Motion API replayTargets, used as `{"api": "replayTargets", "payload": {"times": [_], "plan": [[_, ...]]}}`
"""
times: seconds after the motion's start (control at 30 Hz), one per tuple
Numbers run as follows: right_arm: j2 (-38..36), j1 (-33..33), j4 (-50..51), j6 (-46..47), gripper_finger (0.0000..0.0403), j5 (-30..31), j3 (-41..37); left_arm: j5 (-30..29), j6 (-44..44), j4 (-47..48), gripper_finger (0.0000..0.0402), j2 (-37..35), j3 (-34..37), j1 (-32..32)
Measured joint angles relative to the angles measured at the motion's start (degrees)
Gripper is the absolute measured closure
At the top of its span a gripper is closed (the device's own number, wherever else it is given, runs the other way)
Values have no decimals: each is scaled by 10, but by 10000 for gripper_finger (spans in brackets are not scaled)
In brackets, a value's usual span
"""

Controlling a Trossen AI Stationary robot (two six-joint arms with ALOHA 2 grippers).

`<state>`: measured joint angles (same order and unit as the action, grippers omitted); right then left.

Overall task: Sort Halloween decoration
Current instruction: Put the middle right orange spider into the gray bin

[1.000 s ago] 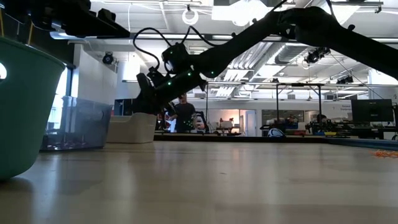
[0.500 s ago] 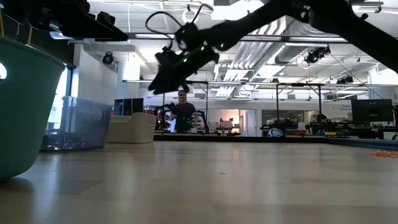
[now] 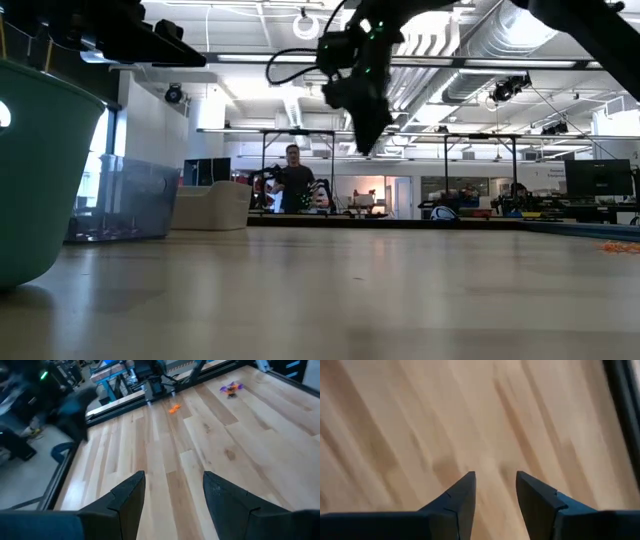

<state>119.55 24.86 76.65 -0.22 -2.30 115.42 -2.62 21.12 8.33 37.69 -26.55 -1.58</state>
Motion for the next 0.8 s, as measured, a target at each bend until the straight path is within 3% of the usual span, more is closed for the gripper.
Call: {"api": "replayTargets", "payload": {"times": [0.2, 0.37, 0.57, 0.8], "plan": [[-47, -16, 128, 27, 293, 57, 0, -30, 5, -11, 216, 0, 0, 0], [-114, -21, 111, 54, 308, 68, -48, -40, 14, -23, 216, 0, 0, 1], [-283, -22, 20, 136, 316, 73, -306, -58, 16, -34, 216, 0, 0, 1], [-505, -56, -143, 344, 316, 54, -605, -74, 21, -99, 216, 23, 0, 1]]}}
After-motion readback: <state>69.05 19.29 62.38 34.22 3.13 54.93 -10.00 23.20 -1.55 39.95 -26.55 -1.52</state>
